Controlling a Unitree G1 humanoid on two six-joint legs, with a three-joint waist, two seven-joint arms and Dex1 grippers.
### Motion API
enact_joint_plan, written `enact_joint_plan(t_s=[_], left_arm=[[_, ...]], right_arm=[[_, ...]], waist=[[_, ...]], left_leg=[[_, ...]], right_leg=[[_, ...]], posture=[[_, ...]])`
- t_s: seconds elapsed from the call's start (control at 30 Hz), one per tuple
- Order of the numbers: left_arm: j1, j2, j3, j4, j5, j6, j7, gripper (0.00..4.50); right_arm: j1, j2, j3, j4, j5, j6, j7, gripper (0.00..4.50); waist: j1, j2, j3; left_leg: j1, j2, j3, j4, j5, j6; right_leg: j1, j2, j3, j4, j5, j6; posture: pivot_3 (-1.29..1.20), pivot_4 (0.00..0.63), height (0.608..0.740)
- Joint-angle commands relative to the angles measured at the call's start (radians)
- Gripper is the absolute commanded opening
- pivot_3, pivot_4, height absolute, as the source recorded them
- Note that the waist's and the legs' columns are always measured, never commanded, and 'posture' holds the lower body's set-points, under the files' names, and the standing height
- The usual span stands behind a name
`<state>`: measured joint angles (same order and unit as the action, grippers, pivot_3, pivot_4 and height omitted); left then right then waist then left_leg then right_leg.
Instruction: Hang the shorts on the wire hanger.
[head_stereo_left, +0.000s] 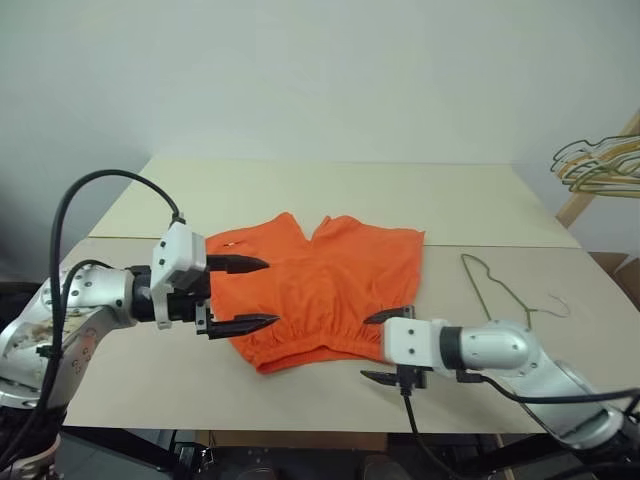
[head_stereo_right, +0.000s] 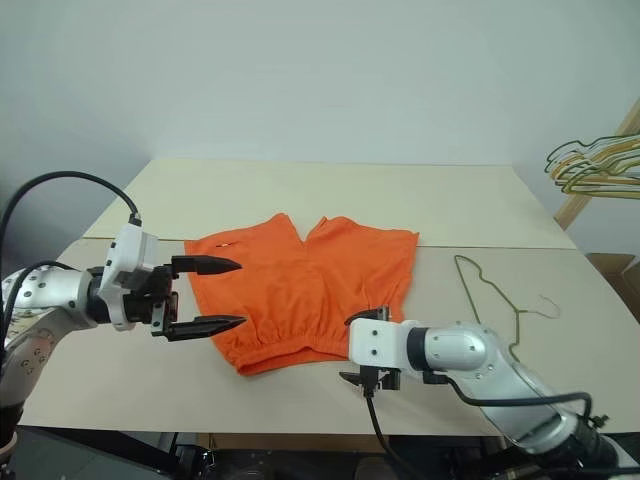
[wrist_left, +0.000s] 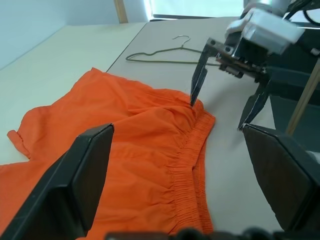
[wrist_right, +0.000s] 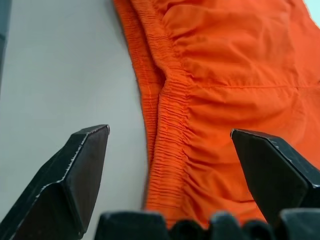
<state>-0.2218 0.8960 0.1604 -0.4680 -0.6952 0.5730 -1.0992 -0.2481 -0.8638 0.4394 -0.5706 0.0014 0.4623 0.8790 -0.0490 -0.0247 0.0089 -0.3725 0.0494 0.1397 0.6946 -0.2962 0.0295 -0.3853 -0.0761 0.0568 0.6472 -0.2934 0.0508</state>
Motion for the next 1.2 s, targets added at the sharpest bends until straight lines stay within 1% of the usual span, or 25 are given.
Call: enact_joint_plan(t_s=[0.03,0.13,0.23,0.27,0.3,0.37,0.4,0.47,0.53,0.63,0.73,0.8,0.9,1.0,1.03,1.07,1.1,1.2], left_arm=[[-0.007,0.0,0.009,-0.021,-0.007,-0.01,0.006,4.45],[-0.012,0.005,0.01,-0.019,-0.005,-0.013,0.004,4.5],[-0.014,0.007,0.012,-0.019,-0.002,-0.013,0.006,4.5],[-0.012,0.007,0.012,-0.02,-0.002,-0.014,0.007,4.5],[-0.01,0.007,0.013,-0.021,-0.001,-0.014,0.008,4.5],[-0.007,0.007,0.013,-0.024,-0.001,-0.015,0.009,4.5],[-0.005,0.006,0.013,-0.025,0.001,-0.016,0.009,4.5],[-0.004,0.005,0.011,-0.024,0.003,-0.019,0.009,4.5],[-0.008,0.002,0.005,-0.02,0.008,-0.023,0.009,4.5],[-0.014,-0.002,-0.003,-0.012,0.014,-0.028,0.008,4.5],[-0.018,-0.008,-0.013,-0.007,0.021,-0.036,0.005,4.5],[-0.021,-0.012,-0.019,-0.004,0.026,-0.041,0.002,4.5],[-0.026,-0.016,-0.028,0.001,0.034,-0.048,0.002,4.5],[-0.024,-0.016,-0.03,0.0,0.036,-0.054,0.0,4.5],[-0.023,-0.014,-0.03,0.0,0.037,-0.055,-0.002,4.5],[-0.02,-0.013,-0.028,-0.001,0.037,-0.056,-0.003,4.5],[-0.019,-0.012,-0.027,-0.002,0.036,-0.056,-0.004,4.5],[-0.016,-0.009,-0.025,-0.003,0.038,-0.055,-0.006,4.5]], right_arm=[[-0.07,0.056,0.085,0.085,-0.106,-0.015,0.001,4.5],[-0.137,0.119,0.164,0.171,-0.214,0.002,-0.006,3.94],[-0.164,0.135,0.194,0.218,-0.279,-0.002,0.006,2.94],[-0.167,0.134,0.192,0.224,-0.289,-0.003,0.01,2.54],[-0.165,0.129,0.184,0.225,-0.291,-0.009,0.017,2.27],[-0.154,0.117,0.164,0.217,-0.287,-0.019,0.032,1.58],[-0.145,0.104,0.152,0.213,-0.286,-0.031,0.038,1.3],[-0.125,0.069,0.126,0.218,-0.287,-0.062,0.043,0.58],[-0.109,0.027,0.092,0.244,-0.278,-0.124,0.051,0.02],[-0.107,-0.022,0.041,0.307,-0.284,-0.201,0.039,0.02],[-0.126,-0.08,-0.014,0.416,-0.292,-0.361,0.013,0.02],[-0.15,-0.107,-0.028,0.494,-0.341,-0.443,-0.033,0.02],[-0.171,-0.128,-0.047,0.569,-0.38,-0.538,-0.065,0.02],[-0.14,-0.152,-0.089,0.539,-0.29,-0.599,0.015,0.71],[-0.123,-0.164,-0.102,0.516,-0.259,-0.606,0.049,1.02],[-0.099,-0.173,-0.12,0.484,-0.215,-0.599,0.085,1.42],[-0.077,-0.18,-0.137,0.45,-0.172,-0.579,0.118,1.71],[-0.018,-0.206,-0.179,0.347,-0.06,-0.513,0.21,2.77]], waist=[[-0.001,0.0,0.0],[-0.007,0.0,0.0],[-0.008,0.0,0.0],[-0.009,0.0,0.0],[-0.009,0.0,0.0],[-0.01,0.0,0.0],[-0.011,0.0,0.0],[-0.011,0.0,0.0],[-0.01,0.0,0.0],[-0.013,0.0,0.0],[-0.021,0.0,0.0],[-0.023,0.0,0.0],[-0.026,0.001,0.0],[-0.027,0.002,0.001],[-0.027,0.002,0.001],[-0.027,0.002,0.001],[-0.024,0.002,0.001],[-0.023,0.002,0.001]], left_leg=[[0.0,0.0,0.0,0.0,0.0,0.0],[0.0,0.0,0.0,0.0,0.001,-0.001],[-0.001,0.0,0.0,0.0,0.001,-0.001],[-0.002,0.0,0.0,0.001,0.001,-0.001],[-0.002,0.0,0.0,0.001,0.001,-0.001],[-0.002,0.0,-0.001,0.001,0.001,-0.001],[-0.002,0.0,-0.001,0.001,0.001,-0.002],[-0.002,0.0,-0.001,0.001,0.001,-0.002],[-0.002,0.0,-0.001,0.001,0.001,-0.002],[-0.002,0.0,-0.001,0.001,0.001,-0.002],[-0.002,0.0,-0.001,0.001,0.001,-0.002],[-0.002,0.0,-0.001,0.001,0.001,-0.002],[-0.002,0.0,-0.001,0.001,0.001,-0.002],[-0.002,0.0,-0.001,0.0,0.001,-0.002],[-0.002,0.0,-0.001,0.0,0.001,-0.002],[-0.002,0.0,-0.001,0.0,0.001,-0.002],[-0.002,0.0,-0.001,0.0,0.001,-0.002],[-0.002,0.001,-0.002,0.001,0.001,-0.002]], right_leg=[[0.0,0.0,0.0,0.0,0.0,0.0],[-0.001,0.0,0.0,0.001,0.0,0.0],[-0.001,0.0,-0.001,0.001,0.0,0.0],[-0.001,0.0,-0.001,0.001,0.0,0.0],[-0.001,0.0,-0.001,0.0,0.0,0.0],[-0.001,0.0,-0.002,0.001,0.0,0.0],[-0.001,0.0,-0.002,0.001,0.0,0.0],[-0.001,0.0,-0.002,0.001,0.0,0.0],[-0.001,0.0,-0.002,0.001,0.0,0.0],[-0.001,-0.001,-0.003,0.001,0.0,0.0],[-0.001,0.0,-0.003,0.001,0.0,0.0],[-0.001,0.0,-0.003,0.001,0.0,0.0],[-0.001,0.0,-0.002,0.001,0.0,0.0],[-0.001,0.0,-0.002,0.001,0.0,0.0],[-0.001,0.0,-0.002,0.001,0.0,0.0],[-0.001,0.0,-0.002,0.001,0.0,0.0],[-0.001,0.0,-0.002,0.001,0.0,0.0],[0.0,0.0,-0.002,0.001,0.0,0.0]], posture=[[-0.08,0.0,0.74],[-0.08,0.0,0.74],[-0.08,0.0,0.74],[-0.07,0.0,0.74],[-0.07,0.0,0.74],[-0.07,0.0,0.74],[-0.07,0.0,0.74],[-0.07,0.0,0.74],[-0.08,0.0,0.74],[-0.09,0.0,0.74],[-0.1,0.0,0.74],[-0.1,0.0,0.74],[-0.11,0.0,0.74],[-0.1,0.0,0.74],[-0.1,0.0,0.74],[-0.1,0.0,0.74],[-0.1,0.0,0.74],[-0.1,0.0,0.74]])
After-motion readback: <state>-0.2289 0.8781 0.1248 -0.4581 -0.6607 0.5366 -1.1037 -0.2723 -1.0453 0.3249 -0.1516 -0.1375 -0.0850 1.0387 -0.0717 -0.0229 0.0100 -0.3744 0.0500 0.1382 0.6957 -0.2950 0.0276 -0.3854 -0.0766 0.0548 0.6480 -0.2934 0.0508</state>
